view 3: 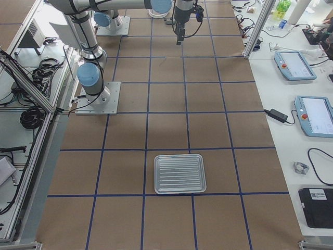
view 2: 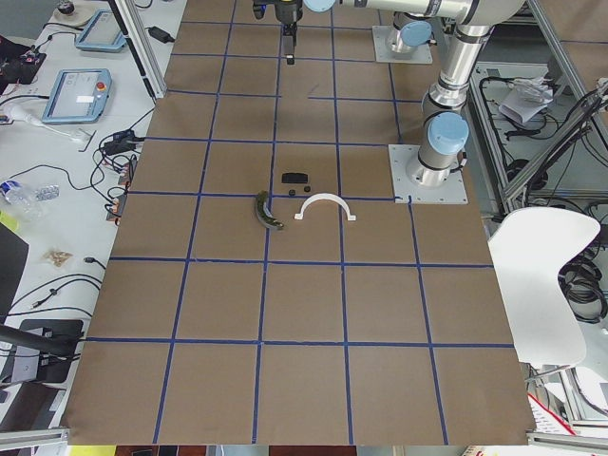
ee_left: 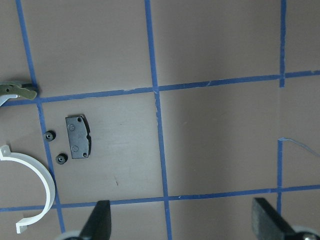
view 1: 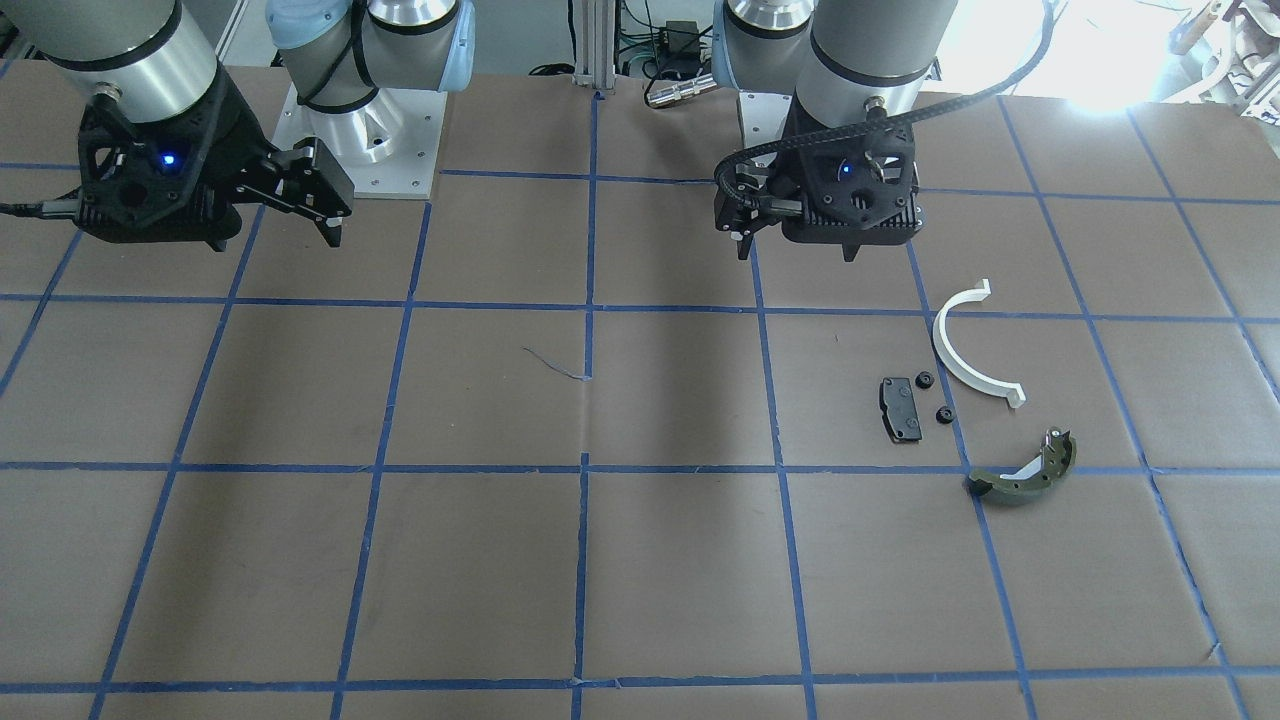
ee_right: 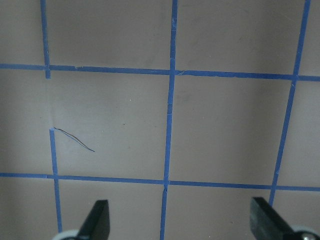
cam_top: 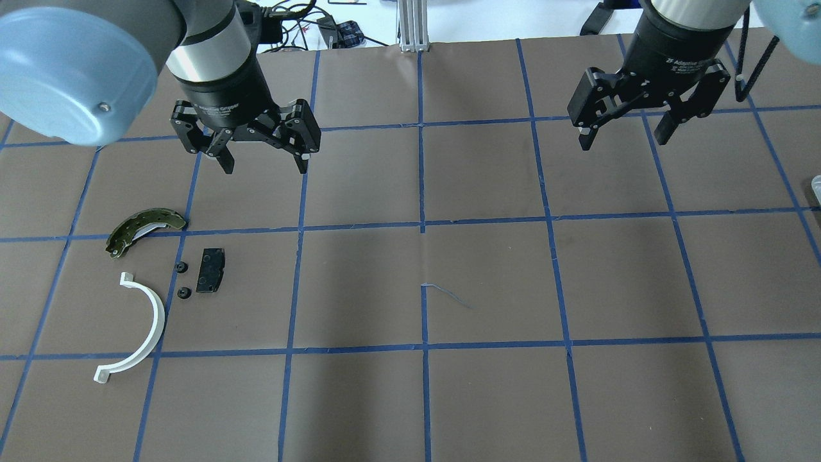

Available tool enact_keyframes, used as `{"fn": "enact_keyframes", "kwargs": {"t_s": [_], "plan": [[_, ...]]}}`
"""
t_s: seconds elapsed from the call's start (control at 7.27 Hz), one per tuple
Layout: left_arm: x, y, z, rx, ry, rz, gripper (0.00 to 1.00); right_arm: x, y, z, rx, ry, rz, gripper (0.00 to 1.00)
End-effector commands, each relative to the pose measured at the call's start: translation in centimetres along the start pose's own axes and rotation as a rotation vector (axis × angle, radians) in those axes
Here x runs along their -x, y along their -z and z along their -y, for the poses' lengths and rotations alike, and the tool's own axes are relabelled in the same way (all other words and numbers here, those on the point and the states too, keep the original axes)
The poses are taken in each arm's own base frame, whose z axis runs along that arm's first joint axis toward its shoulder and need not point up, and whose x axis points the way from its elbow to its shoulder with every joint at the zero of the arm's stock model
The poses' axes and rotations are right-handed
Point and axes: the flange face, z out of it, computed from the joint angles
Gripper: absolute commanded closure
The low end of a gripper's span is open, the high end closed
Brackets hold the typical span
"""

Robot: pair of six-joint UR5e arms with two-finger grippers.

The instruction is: Place bearing gear from tray to pile

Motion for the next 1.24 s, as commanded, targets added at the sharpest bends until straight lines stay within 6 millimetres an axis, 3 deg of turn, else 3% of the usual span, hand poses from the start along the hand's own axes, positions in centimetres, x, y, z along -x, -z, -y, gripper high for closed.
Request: {"fn": "enact_keyframes", "kwargs": {"t_s": [0.0, 0.28, 1.1], "plan": [[0.43, 1.01, -0.15, -0.042, 0.003, -0.012, 0.00, -0.02, 0.02, -0.02, 0.000, 0.005, -0.002, 0.00], [1.36, 1.36, 0.45, -0.070, 0.010, -0.017, 0.00, 0.02, -0.02, -0.49, 0.001, 0.003, -0.002, 0.00], [1.27, 1.58, 0.15, -0.079, 0.009, -0.017, 0.00, 0.02, -0.50, -0.55, 0.007, 0.004, -0.001, 0.00]]}}
